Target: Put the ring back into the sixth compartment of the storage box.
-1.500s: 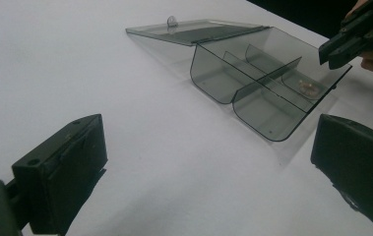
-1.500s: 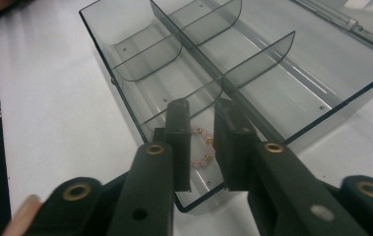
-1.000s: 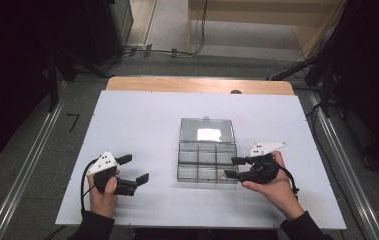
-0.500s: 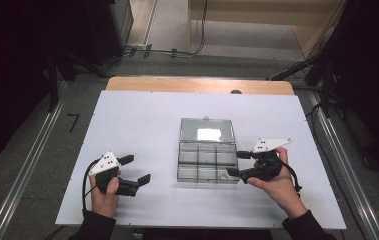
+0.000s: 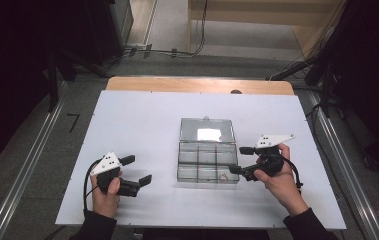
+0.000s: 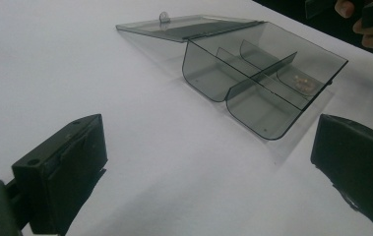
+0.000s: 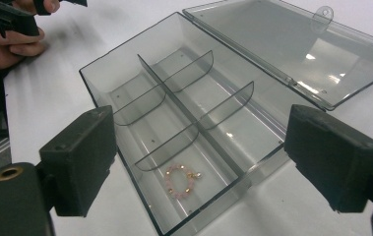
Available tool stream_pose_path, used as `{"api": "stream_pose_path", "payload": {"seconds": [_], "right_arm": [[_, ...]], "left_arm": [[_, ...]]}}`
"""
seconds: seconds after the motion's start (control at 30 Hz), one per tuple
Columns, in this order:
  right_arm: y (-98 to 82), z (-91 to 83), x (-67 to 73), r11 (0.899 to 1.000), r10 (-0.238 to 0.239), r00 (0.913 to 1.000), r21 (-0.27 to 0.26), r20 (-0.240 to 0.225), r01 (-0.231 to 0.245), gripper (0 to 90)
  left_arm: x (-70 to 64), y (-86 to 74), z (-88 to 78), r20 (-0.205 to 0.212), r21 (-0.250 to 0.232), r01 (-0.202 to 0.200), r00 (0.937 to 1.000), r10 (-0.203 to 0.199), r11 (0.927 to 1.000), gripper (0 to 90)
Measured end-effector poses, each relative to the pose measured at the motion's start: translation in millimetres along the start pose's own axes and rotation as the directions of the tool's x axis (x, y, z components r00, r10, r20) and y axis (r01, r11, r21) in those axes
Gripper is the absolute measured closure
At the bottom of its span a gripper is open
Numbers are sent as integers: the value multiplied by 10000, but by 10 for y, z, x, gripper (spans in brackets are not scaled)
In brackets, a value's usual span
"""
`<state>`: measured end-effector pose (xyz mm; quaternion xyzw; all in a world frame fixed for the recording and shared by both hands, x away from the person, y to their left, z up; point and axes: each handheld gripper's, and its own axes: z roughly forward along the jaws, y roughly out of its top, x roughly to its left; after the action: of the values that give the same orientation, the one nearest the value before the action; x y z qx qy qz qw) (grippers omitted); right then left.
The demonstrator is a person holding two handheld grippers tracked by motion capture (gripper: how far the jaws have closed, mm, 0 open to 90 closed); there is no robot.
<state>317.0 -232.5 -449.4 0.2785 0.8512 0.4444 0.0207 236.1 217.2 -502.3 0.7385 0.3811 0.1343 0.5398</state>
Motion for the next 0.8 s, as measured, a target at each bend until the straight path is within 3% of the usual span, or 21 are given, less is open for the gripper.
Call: {"api": "stream_pose_path", "payload": {"seconds": [0.1,0.47,0.8], "right_arm": [[24,-14,-13,9998,-116,9996,-142,-272,112,75],[89,-78,-113,9995,113,9999,-298,-61,-115,48],[123,-164,-216,9983,390,9992,-445,115,-384,27]], "left_arm": [[-2,-2,0,-7,-32,15,10000,-15,10000,3],[-12,-4,50,19,94,7,10000,-8,10000,3],[-9,-21,40,21,-107,120,9999,-120,9999,3]]}}
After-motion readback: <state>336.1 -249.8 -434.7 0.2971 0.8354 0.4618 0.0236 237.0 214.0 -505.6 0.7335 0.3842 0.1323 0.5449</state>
